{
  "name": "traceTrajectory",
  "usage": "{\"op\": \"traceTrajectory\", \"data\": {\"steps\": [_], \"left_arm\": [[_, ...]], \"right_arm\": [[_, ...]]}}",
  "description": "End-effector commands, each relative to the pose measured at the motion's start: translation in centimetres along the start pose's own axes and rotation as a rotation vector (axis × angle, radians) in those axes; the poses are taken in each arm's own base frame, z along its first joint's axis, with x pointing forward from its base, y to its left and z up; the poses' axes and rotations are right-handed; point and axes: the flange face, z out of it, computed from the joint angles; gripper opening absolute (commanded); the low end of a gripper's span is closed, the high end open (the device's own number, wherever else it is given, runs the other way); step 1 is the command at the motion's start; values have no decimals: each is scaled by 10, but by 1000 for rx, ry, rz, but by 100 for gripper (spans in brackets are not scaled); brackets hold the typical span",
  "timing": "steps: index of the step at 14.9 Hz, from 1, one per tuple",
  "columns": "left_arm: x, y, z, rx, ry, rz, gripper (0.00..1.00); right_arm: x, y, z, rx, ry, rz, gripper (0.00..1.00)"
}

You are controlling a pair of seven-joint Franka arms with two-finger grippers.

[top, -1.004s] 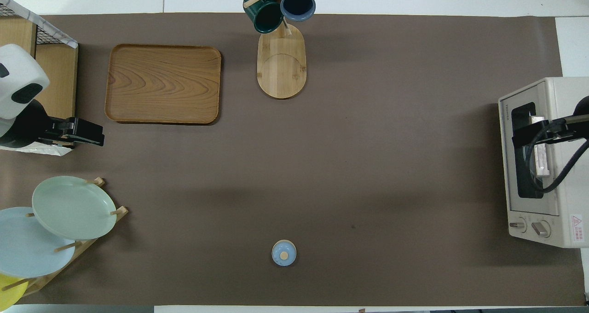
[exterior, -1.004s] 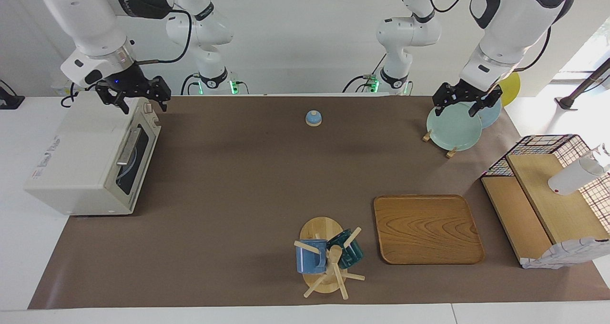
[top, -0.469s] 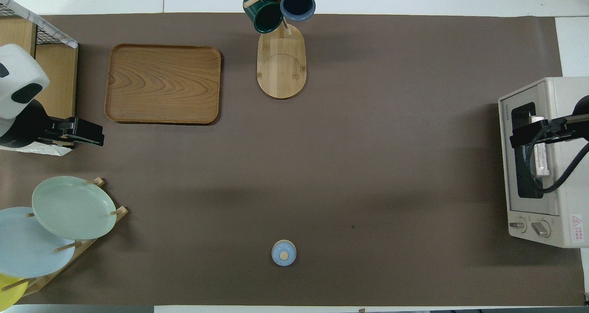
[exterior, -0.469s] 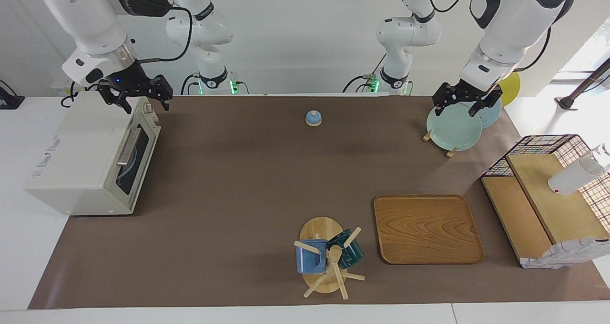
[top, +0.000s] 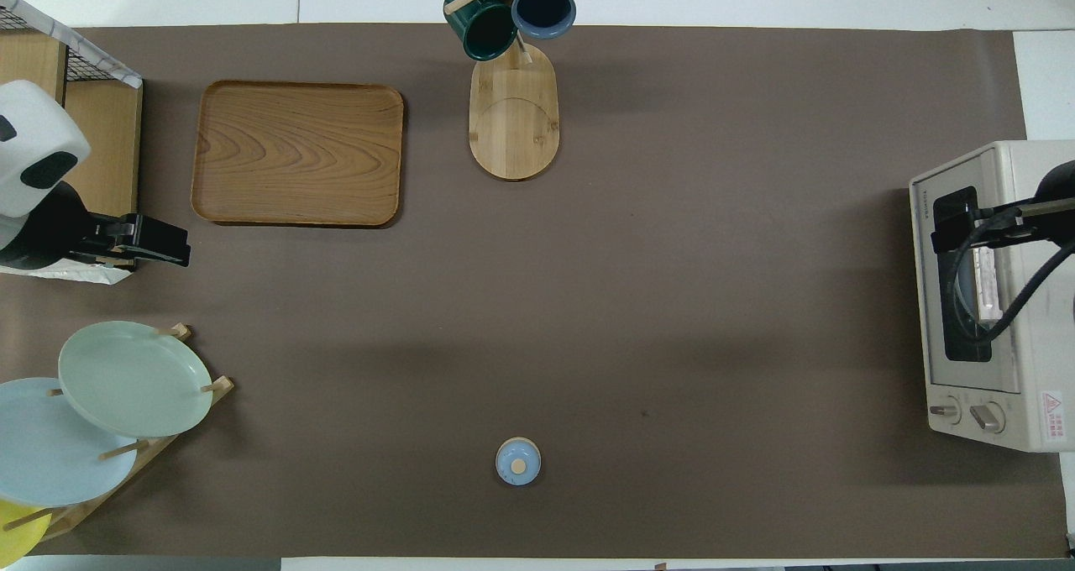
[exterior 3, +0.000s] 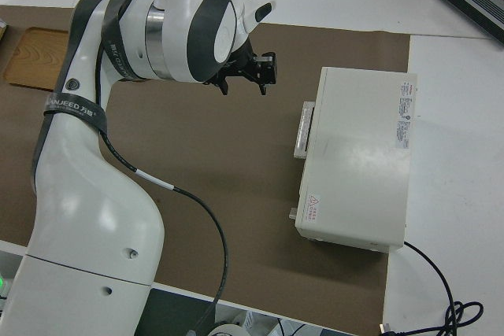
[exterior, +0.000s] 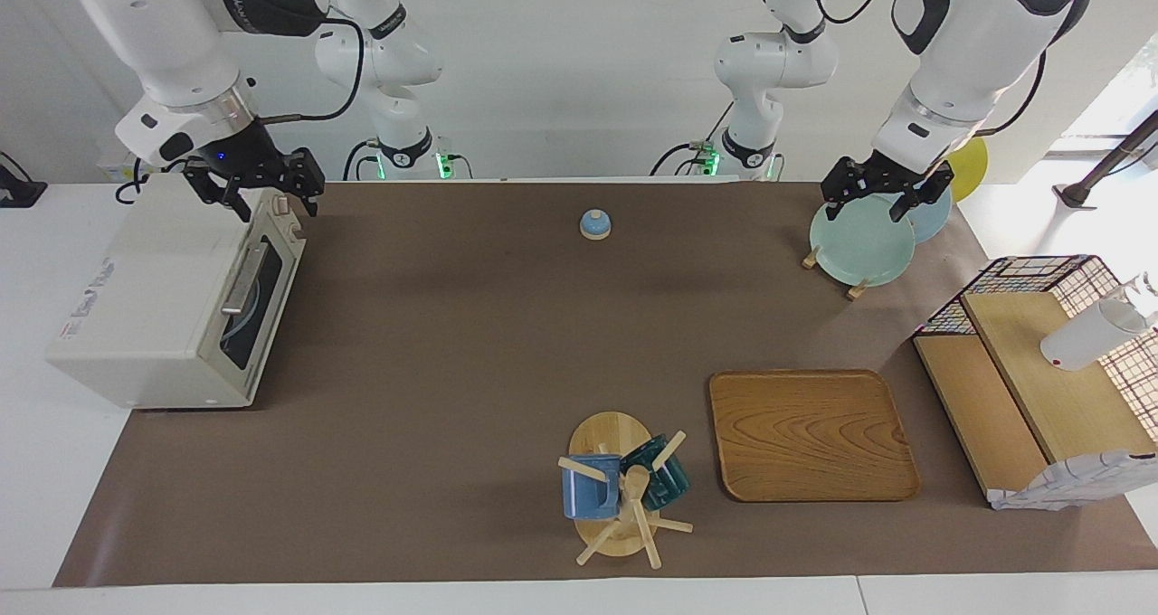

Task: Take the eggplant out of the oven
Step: 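Reach the right gripper toward the open front of the toaster oven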

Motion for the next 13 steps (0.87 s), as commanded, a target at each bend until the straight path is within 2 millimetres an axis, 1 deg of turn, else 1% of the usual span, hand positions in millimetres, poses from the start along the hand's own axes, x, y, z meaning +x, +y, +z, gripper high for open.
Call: {"op": "traceTrajectory", "data": {"steps": [1, 2, 3, 4, 5, 7, 8, 10, 13], "left_arm": [[-4, -3, -3, 16, -4, 0, 100], [-4, -3, -3, 16, -4, 0, 100], [-4, -3, -3, 16, -4, 0, 100], [-4, -3, -3, 16, -4, 0, 100], [-4, -3, -3, 16, -4, 0, 100], [-4, -3, -3, 16, -4, 0, 100], [-4, -3, -3, 16, -4, 0, 100], [-4, -3, -3, 16, -4, 0, 100], [-4, -3, -3, 16, -4, 0, 100]], "right_arm": [[-17, 10, 8, 9, -4, -23, 0], [-21, 18, 14, 2, -24, -12, 0], [-23, 21, 20, -12, -37, -11, 0], [-22, 27, 23, -37, -28, -4, 0], [-18, 38, 27, -59, -3, 8, 0], [-9, 53, 52, -80, -11, 22, 0], [-3, 57, 65, -86, -31, 21, 0], [3, 61, 82, -124, -55, 4, 0], [3, 73, 91, -176, -84, -5, 0]]}}
